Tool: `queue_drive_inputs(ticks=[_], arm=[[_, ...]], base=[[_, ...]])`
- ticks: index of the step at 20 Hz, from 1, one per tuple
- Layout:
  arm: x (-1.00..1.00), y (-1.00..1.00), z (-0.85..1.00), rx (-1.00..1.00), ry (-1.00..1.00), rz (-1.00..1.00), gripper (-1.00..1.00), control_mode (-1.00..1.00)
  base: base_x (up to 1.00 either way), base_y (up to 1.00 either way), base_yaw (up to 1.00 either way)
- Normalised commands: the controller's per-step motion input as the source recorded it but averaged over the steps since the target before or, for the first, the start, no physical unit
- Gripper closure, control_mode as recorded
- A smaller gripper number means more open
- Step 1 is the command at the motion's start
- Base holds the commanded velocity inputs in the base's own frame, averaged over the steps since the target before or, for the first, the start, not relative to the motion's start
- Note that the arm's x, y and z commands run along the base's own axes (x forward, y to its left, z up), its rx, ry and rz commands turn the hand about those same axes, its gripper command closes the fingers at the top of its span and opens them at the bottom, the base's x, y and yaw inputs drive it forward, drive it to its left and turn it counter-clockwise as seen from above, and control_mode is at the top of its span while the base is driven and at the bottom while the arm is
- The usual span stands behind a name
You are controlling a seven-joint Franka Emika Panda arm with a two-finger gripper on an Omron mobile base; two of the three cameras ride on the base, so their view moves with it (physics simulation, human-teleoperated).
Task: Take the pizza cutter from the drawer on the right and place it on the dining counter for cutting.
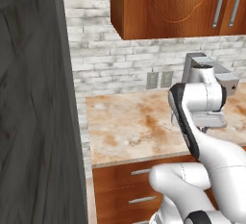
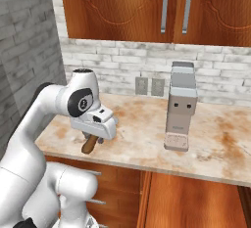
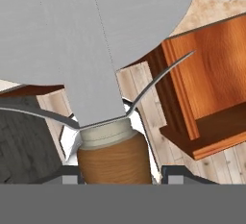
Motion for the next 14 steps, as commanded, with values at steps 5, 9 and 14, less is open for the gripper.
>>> queue_drive_inputs(ticks=[5, 9, 14], arm=[[0.03, 0.12, 0.00, 0.00, 0.01, 0.00, 1.00, -1.00], [0.12, 0.03, 0.00, 0.00, 0.00, 0.00, 1.00, -1.00], [0.00, 0.00, 0.00, 0.00, 0.00, 0.02, 1.00, -1.00]], base=[[0.00, 0.00, 0.00], [0.00, 0.00, 0.00], [0.00, 0.00, 0.00]])
